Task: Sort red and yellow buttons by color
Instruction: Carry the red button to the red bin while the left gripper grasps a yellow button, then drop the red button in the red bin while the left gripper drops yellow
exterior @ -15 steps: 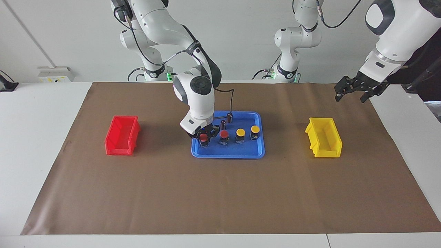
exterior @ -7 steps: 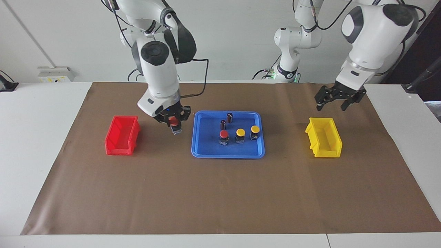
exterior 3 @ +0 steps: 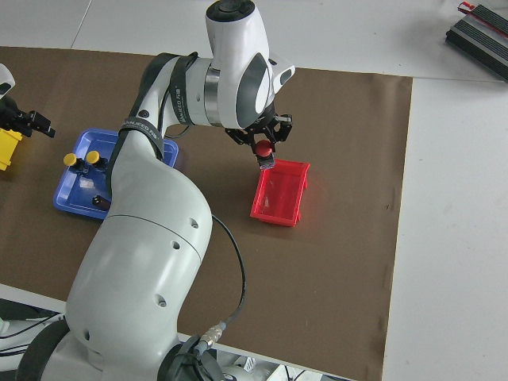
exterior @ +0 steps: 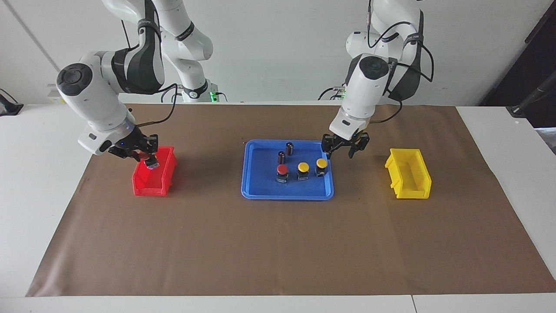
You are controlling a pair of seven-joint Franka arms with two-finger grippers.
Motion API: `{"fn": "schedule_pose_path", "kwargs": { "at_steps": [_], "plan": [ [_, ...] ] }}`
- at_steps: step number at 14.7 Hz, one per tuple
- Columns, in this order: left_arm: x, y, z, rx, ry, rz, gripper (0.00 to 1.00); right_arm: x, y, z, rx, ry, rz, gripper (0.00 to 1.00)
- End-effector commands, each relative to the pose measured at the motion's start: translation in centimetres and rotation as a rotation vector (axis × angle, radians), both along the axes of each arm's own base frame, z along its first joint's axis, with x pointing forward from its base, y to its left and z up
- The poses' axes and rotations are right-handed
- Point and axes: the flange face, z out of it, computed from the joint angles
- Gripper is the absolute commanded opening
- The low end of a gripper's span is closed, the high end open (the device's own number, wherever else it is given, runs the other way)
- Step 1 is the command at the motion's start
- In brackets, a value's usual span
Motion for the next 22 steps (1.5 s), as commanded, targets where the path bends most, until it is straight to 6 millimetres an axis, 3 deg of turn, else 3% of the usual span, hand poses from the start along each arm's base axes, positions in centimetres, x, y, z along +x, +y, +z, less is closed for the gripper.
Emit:
{"fn": "schedule_pose_path", "kwargs": {
  "at_steps": [1,3,6,7,8,9,10,12,13,15,16,17,18,19,20,22],
  "plan": [
    [-1.3,-1.1,-2.1,-0.015,-0.011,0.025,0.75,-3.9,0.8,-2.0,-0.004,-0.033,0.020,0.12],
    [-1.9,-1.9,-4.5,-0.011,-0.004,0.024,0.75,-4.8,0.9,-3.0,-0.006,-0.028,0.027,0.12],
    [-2.8,-1.5,-5.9,-0.003,0.007,0.024,0.75,-6.3,0.0,-4.4,-0.009,-0.052,0.077,0.12],
    [-2.8,-1.6,-5.9,-0.006,0.002,0.026,0.70,-6.8,-0.3,-5.1,-0.012,-0.065,0.076,0.12],
    [-2.8,-1.5,-5.9,-0.006,0.002,0.031,0.45,-7.3,-0.2,-5.8,-0.016,-0.084,0.075,0.12],
    [-2.7,-1.4,-6.0,-0.008,0.000,0.044,0.13,-7.7,-0.1,-6.6,-0.019,-0.096,0.073,0.12],
    [-2.2,-1.3,-5.7,-0.015,-0.008,0.053,0.02,-8.0,0.0,-6.9,-0.022,-0.111,0.073,0.12],
    [-0.8,-1.9,-3.4,-0.023,-0.004,0.085,0.01,-8.1,-0.1,-7.4,-0.021,-0.110,0.072,0.12],
    [-0.8,-1.9,-1.8,-0.002,0.030,0.080,0.01,-8.1,-0.1,-7.9,-0.017,-0.102,0.070,0.17],
    [-0.5,-0.5,3.0,0.022,0.067,0.083,0.01,-8.1,-0.1,-7.9,-0.017,-0.100,0.075,0.40],
    [0.3,1.6,4.3,0.036,0.088,0.080,0.01,-8.1,-0.1,-8.0,-0.017,-0.098,0.076,0.66],
    [0.7,4.2,5.7,0.041,0.102,0.014,0.01,-8.1,-0.2,-7.8,-0.015,-0.091,0.080,0.77],
    [1.5,7.2,6.2,0.048,0.112,-0.027,0.01,-7.9,-0.6,-7.3,-0.013,-0.086,0.098,0.79],
    [2.9,11.4,6.6,0.051,0.116,-0.043,0.01,-7.3,-1.7,-6.2,-0.008,-0.070,0.113,0.84],
    [4.2,15.5,7.0,0.058,0.108,-0.065,0.01,-6.3,-2.2,-4.6,-0.001,-0.047,0.118,0.87],
    [5.6,21.3,7.4,0.053,0.097,-0.119,0.01,-4.6,-1.3,-0.3,0.003,-0.032,0.127,0.99]
  ]
}}
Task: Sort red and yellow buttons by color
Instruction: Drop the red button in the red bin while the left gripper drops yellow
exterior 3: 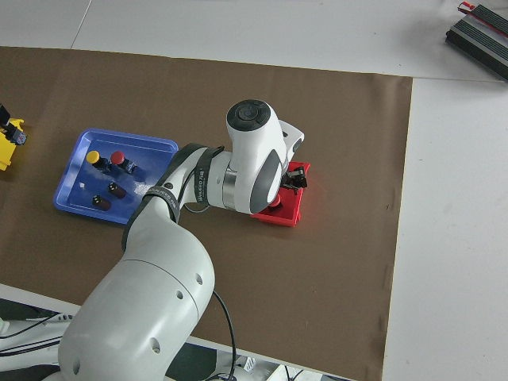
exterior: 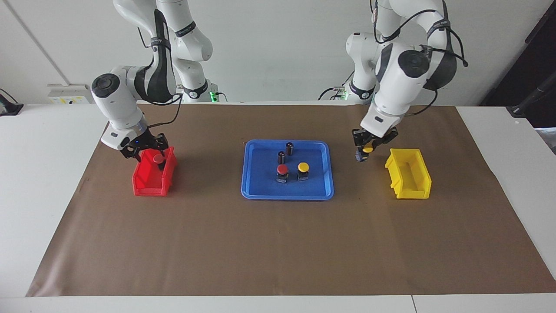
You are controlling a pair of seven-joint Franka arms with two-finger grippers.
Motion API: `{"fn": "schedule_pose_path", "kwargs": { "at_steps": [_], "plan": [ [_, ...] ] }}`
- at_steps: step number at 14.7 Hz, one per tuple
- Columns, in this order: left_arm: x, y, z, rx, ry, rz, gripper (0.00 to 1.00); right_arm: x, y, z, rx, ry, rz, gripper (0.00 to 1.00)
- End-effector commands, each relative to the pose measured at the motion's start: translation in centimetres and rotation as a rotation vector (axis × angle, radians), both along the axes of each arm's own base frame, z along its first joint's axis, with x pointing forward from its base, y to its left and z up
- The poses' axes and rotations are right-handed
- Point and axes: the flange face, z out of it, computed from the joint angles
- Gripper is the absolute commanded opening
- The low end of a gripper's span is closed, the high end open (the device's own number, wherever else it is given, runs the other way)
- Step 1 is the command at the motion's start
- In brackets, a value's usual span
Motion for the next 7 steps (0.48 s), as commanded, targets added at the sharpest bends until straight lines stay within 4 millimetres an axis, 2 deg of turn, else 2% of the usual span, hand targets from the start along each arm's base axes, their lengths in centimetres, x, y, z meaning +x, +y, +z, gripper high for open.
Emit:
{"fn": "schedule_pose_path", "kwargs": {
  "at_steps": [1,2,3,4,7],
  "plan": [
    [1.1,7.1,0.1,0.002,0.008,-0.055,0.01,2.8,2.0,5.9,0.024,0.004,0.039,1.00],
    [1.2,8.8,0.1,-0.001,-0.001,-0.067,0.01,4.1,4.8,7.9,0.037,-0.008,0.024,1.00],
    [1.1,9.7,-0.3,-0.001,-0.006,-0.060,0.01,5.3,7.6,9.0,0.053,-0.006,-0.030,1.00],
    [1.0,10.2,-0.8,-0.002,-0.018,-0.049,0.02,6.2,11.6,9.8,0.054,-0.019,-0.074,1.00],
    [-0.5,12.2,-4.0,-0.001,-0.026,-0.020,0.01,6.7,26.4,10.8,0.091,-0.104,-0.224,1.00]
  ]
}}
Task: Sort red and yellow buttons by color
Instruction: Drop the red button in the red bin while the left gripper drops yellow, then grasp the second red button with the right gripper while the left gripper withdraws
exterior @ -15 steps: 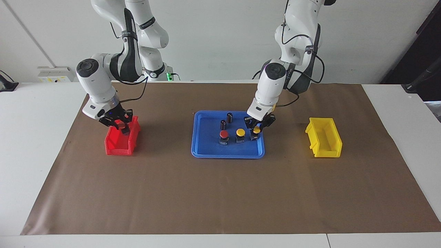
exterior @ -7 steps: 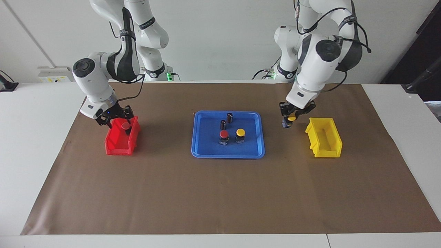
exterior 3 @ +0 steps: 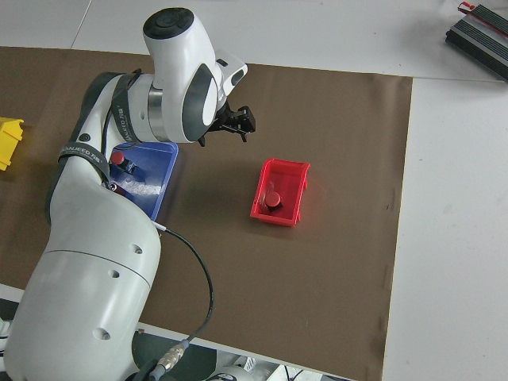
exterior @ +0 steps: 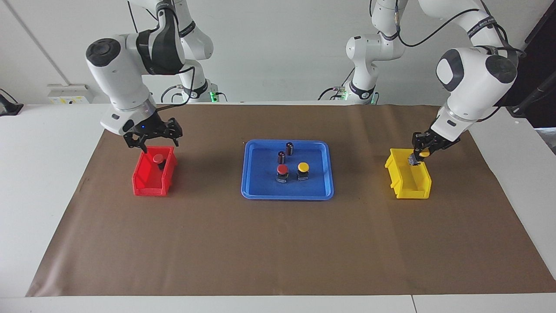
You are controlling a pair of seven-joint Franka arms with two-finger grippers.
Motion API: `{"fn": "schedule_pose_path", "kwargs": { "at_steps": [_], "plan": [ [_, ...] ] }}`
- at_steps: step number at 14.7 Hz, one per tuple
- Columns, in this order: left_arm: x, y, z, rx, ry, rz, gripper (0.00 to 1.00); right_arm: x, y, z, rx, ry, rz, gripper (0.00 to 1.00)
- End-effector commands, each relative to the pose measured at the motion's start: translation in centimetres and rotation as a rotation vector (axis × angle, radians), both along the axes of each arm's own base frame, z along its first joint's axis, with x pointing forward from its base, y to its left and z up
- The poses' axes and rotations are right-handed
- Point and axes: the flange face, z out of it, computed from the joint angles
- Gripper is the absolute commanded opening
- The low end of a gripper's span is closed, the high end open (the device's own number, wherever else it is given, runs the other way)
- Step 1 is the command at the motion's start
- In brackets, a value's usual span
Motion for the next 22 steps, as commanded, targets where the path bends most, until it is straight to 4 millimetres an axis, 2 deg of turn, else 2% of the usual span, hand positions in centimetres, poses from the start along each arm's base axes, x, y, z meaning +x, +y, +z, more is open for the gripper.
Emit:
{"fn": "schedule_pose_path", "kwargs": {
  "at_steps": [1,3,4,6,10,11,12,13,14,15,16,18,19,20,21,22],
  "plan": [
    [-2.4,1.1,-3.2,0.010,-0.023,0.003,0.01,1.6,13.4,-1.1,0.052,-0.024,-0.144,1.00],
    [-3.1,1.2,-5.5,0.010,-0.051,0.006,0.02,1.7,21.3,-3.4,0.064,-0.025,-0.230,1.00],
    [-3.2,1.4,-6.6,0.011,-0.054,0.015,0.02,1.5,23.9,-5.2,0.047,-0.039,-0.225,1.00],
    [-3.6,1.3,-8.0,0.011,-0.051,0.014,0.03,1.0,27.2,-8.0,0.038,-0.083,-0.190,1.00],
    [-4.6,1.6,-10.2,0.011,-0.053,0.012,0.04,0.9,27.8,-11.7,0.030,-0.084,-0.173,0.92],
    [-4.6,1.6,-10.2,0.011,-0.053,0.013,0.11,0.7,27.4,-12.6,0.021,-0.074,-0.173,0.89],
    [-4.6,1.6,-10.2,0.011,-0.053,0.013,0.32,0.4,27.2,-12.9,0.015,-0.073,-0.170,0.86],
    [-4.5,1.6,-10.1,0.011,-0.054,0.013,0.65,0.1,27.2,-13.4,0.010,-0.068,-0.165,0.85],
    [-4.4,1.5,-9.9,0.011,-0.053,0.010,0.73,-0.1,27.5,-13.6,0.016,-0.073,-0.161,0.83],
    [-3.8,1.5,-9.6,0.011,-0.054,0.011,0.74,-0.2,27.4,-14.4,0.015,-0.069,-0.161,0.82],
    [-3.3,1.4,-9.0,0.011,-0.043,0.011,0.74,-0.4,27.4,-14.6,0.019,-0.072,-0.157,0.81],
    [-1.8,1.4,-6.7,0.011,-0.031,0.010,0.74,-1.1,27.2,-15.6,0.003,-0.057,-0.148,0.81],
    [-0.9,1.3,-4.4,0.010,-0.034,0.008,0.77,-1.4,27.2,-15.9,0.004,-0.060,-0.144,0.79],
    [-0.1,1.1,-2.1,0.010,-0.034,0.003,0.93,-1.5,27.2,-16.1,0.007,-0.062,-0.143,0.79],
    [0.4,0.8,0.7,0.010,-0.037,-0.002,1.00,-1.5,27.2,-16.0,0.010,-0.066,-0.141,0.78],
    [0.8,0.6,3.8,0.009,-0.037,-0.006,1.00,-1.5,27.2,-16.0,0.010,-0.066,-0.141,0.78]
  ]
}}
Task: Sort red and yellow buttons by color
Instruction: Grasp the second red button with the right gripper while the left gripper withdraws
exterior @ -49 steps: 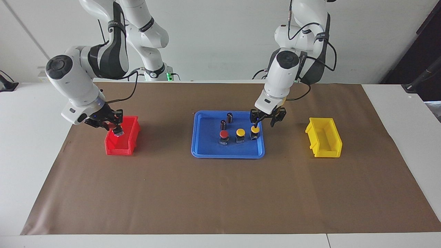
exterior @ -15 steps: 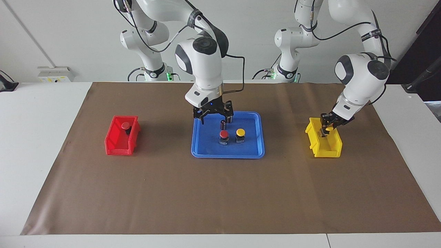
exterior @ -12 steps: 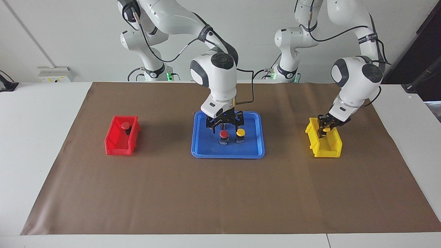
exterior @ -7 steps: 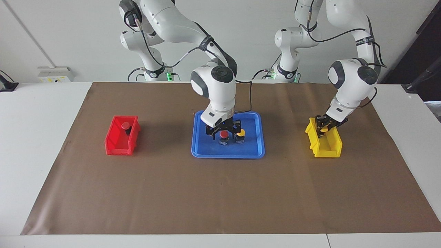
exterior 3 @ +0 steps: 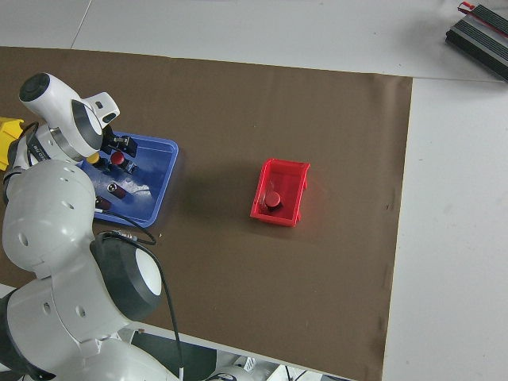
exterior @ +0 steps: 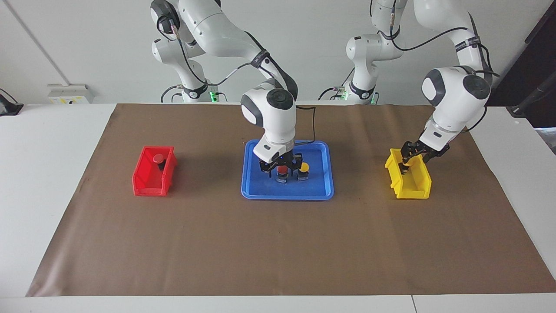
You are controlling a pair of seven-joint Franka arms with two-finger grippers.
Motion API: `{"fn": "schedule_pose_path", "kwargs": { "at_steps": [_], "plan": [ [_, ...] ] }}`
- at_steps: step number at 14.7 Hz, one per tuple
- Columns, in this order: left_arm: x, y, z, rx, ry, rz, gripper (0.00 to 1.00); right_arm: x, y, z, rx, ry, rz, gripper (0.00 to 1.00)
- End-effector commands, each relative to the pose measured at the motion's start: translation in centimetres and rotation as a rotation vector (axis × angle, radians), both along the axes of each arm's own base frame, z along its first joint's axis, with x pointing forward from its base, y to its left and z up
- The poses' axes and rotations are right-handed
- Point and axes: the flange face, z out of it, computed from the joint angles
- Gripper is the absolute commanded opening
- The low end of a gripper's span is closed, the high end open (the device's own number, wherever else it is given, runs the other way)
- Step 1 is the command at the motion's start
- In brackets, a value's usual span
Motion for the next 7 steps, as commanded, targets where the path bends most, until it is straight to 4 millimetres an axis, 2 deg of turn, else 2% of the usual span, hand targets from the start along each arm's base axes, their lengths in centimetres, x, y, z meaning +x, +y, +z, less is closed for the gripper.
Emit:
{"fn": "schedule_pose_path", "kwargs": {
  "at_steps": [1,2,3,6,7],
  "plan": [
    [1.5,-0.3,8.6,0.010,0.001,-0.023,1.00,-0.6,-0.3,0.4,-0.003,-0.024,0.017,0.78],
    [1.4,-0.5,12.2,0.010,-0.004,-0.029,1.00,-0.7,-0.3,0.2,-0.005,-0.021,0.018,0.76],
    [1.0,-0.8,14.6,0.011,0.005,-0.036,1.00,-0.8,-0.4,0.0,-0.004,-0.022,0.021,0.75],
    [-0.2,-2.1,18.6,0.027,0.017,-0.063,1.00,-1.9,0.1,-0.6,-0.009,-0.016,0.037,0.72],
    [-0.3,-2.5,18.7,0.024,0.013,-0.070,1.00,-1.9,0.2,-0.6,-0.009,-0.016,0.039,0.72]
  ]
}}
